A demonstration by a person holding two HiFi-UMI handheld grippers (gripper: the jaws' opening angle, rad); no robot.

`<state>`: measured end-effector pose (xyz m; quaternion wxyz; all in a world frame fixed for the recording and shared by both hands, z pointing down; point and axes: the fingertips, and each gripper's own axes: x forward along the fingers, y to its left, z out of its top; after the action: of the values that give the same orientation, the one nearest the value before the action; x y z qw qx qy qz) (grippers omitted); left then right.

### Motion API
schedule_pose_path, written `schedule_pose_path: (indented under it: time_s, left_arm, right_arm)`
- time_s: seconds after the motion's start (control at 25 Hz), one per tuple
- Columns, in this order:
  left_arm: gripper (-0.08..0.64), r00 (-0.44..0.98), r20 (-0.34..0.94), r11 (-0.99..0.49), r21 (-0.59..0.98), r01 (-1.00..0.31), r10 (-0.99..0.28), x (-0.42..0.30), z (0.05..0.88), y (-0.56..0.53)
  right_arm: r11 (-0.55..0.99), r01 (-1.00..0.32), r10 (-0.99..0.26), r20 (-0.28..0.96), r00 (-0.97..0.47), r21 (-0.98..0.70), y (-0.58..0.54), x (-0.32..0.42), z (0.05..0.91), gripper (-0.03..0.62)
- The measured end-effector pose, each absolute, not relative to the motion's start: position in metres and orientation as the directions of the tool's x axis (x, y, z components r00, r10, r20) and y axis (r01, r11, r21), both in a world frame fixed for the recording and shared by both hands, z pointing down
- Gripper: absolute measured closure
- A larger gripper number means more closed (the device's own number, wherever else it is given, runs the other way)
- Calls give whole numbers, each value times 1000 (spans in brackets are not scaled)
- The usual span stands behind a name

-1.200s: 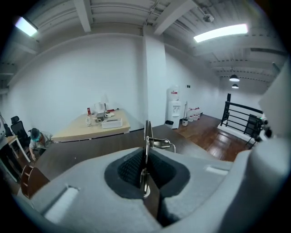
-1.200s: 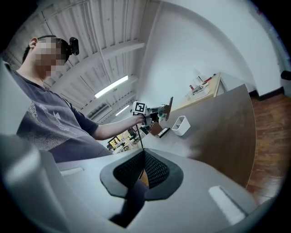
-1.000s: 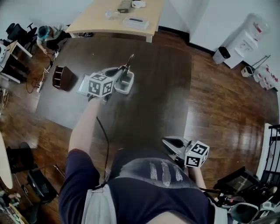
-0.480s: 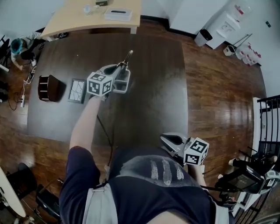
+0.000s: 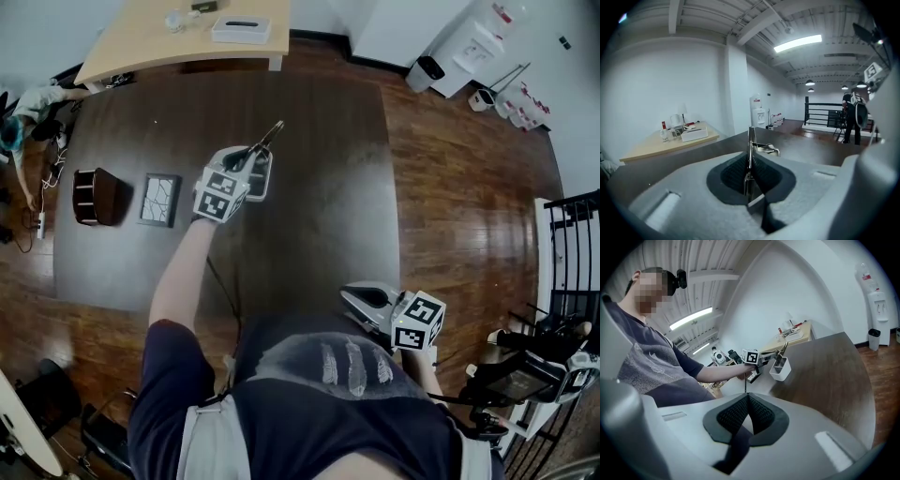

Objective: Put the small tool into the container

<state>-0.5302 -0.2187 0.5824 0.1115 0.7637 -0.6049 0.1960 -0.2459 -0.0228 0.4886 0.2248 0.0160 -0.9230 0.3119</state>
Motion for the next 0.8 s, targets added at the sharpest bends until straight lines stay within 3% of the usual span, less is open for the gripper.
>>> schedule_pose_path:
  time_s: [0.32, 0.44, 0.56, 0.68, 0.8]
  left_arm:
    - [534, 150, 484, -229, -107, -968, -862, -527, 605, -206]
    - [416, 128, 506, -210, -109, -972, -853, -534, 609, -202]
    - [406, 135, 509, -215, -101, -971, -850, -532, 609, -196]
    - [348, 134, 515, -198, -72, -977, -847, -533, 611, -190]
    - [347, 123, 513, -172, -49, -984, -850, -538, 605, -188]
  right_arm:
    - [805, -164, 111, 416, -903, -570, -23, -241, 489, 591]
    - [802, -159, 114, 409, -905, -575, -22, -244, 489, 591]
    - [800, -163, 99, 395, -913, -577, -24, -242, 488, 591]
    - [798, -170, 83, 384, -920, -578, -29, -240, 486, 591]
    - [798, -161, 92, 381, -920, -581, -26, -241, 485, 591]
